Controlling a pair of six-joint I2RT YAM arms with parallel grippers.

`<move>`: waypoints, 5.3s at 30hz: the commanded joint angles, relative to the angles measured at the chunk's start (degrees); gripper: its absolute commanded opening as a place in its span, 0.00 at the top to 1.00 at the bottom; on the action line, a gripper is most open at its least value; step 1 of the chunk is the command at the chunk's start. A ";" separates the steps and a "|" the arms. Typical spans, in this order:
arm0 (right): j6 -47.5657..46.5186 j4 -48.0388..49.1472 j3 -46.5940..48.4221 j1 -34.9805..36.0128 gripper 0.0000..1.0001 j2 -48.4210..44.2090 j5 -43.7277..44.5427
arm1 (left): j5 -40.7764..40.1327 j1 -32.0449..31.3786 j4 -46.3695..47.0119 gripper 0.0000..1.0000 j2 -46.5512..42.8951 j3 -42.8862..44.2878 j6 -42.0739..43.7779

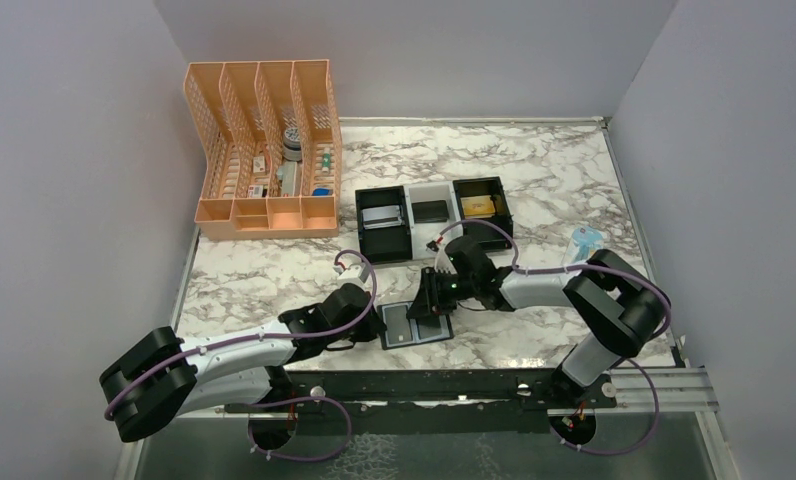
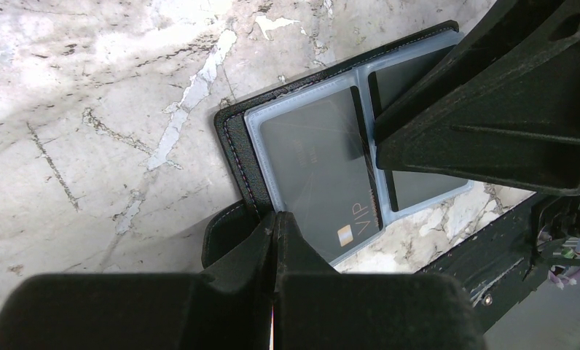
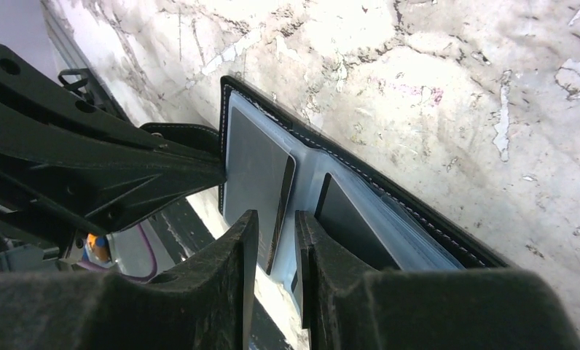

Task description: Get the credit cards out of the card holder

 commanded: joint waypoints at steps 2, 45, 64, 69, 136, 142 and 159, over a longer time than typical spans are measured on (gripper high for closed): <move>-2.58 -6.18 1.50 2.41 0.73 1.07 9.13 | -0.72 -0.37 -1.58 1.00 0.05 -0.90 0.10; 7.25 14.48 -5.71 -1.21 0.96 0.34 -14.05 | -3.17 -1.25 -2.00 1.00 -1.56 -2.39 -2.46; -2.72 -0.27 -3.36 -7.32 0.99 0.27 -15.92 | -3.80 -1.25 -1.88 1.00 -2.59 -2.49 -2.72; -1.88 1.62 -3.48 -7.50 0.99 1.49 -16.48 | -3.22 -1.26 -1.93 1.00 -2.44 -2.03 -2.38; 3.74 10.87 -5.56 -7.45 0.97 3.43 -12.70 | 0.05 -4.24 5.45 0.97 11.55 6.15 -0.96; 4.04 11.68 -6.29 -7.45 0.93 3.17 -12.74 | -0.14 -4.57 5.44 1.00 12.21 5.55 -1.33; 0.76 5.22 -6.47 -6.63 0.66 -1.49 -7.04 | -4.25 -5.20 4.44 1.00 5.59 2.40 -2.47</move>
